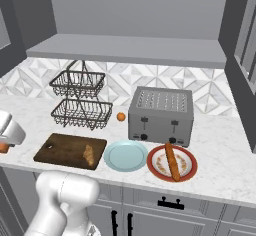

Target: From the different types of pastries on the counter, select a croissant and place it on the cutting board. Then retrieve a jar of jam from the cabinet and place it alongside the croissant on the cutting board.

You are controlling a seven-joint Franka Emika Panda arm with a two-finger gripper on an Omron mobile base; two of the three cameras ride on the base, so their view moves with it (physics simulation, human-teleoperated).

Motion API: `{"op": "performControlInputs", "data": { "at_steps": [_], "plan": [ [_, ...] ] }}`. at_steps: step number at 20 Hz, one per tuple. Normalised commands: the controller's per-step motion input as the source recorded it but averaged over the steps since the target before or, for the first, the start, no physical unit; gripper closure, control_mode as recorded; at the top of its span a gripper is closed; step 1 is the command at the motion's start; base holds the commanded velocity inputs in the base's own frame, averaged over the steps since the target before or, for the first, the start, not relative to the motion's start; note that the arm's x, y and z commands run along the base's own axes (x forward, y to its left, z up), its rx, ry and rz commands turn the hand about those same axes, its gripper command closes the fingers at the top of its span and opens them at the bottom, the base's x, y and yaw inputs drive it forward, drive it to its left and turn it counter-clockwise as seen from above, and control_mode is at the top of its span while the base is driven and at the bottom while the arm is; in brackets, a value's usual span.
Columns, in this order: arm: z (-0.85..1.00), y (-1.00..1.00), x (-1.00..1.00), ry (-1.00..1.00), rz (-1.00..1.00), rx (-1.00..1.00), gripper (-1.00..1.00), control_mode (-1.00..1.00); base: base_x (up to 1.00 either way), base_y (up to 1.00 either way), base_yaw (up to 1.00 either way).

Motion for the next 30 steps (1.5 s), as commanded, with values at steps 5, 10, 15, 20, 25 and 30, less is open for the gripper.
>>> {"op": "performControlInputs", "data": {
  "at_steps": [5,10,15,20,25,30],
  "plan": [
    [-0.31,0.02,0.35,-0.23,0.0,-0.02,1.0,-1.0,0.0,0.0,0.0],
    [-0.18,0.0,0.68,-0.18,0.0,0.0,1.0,-1.0,0.0,0.0,0.0],
    [-0.58,0.0,0.64,0.0,0.0,0.0,1.0,-1.0,0.0,0.0,0.0],
    [-0.77,0.0,0.38,-0.02,0.0,0.0,1.0,-1.0,0.0,0.0,0.0],
    [-0.62,-0.06,0.06,-0.09,0.0,0.0,1.0,-1.0,0.0,0.0,0.0],
    [-0.3,-0.11,0.01,-0.12,0.0,0.0,1.0,-1.0,0.0,0.0,0.0]
  ]
}}
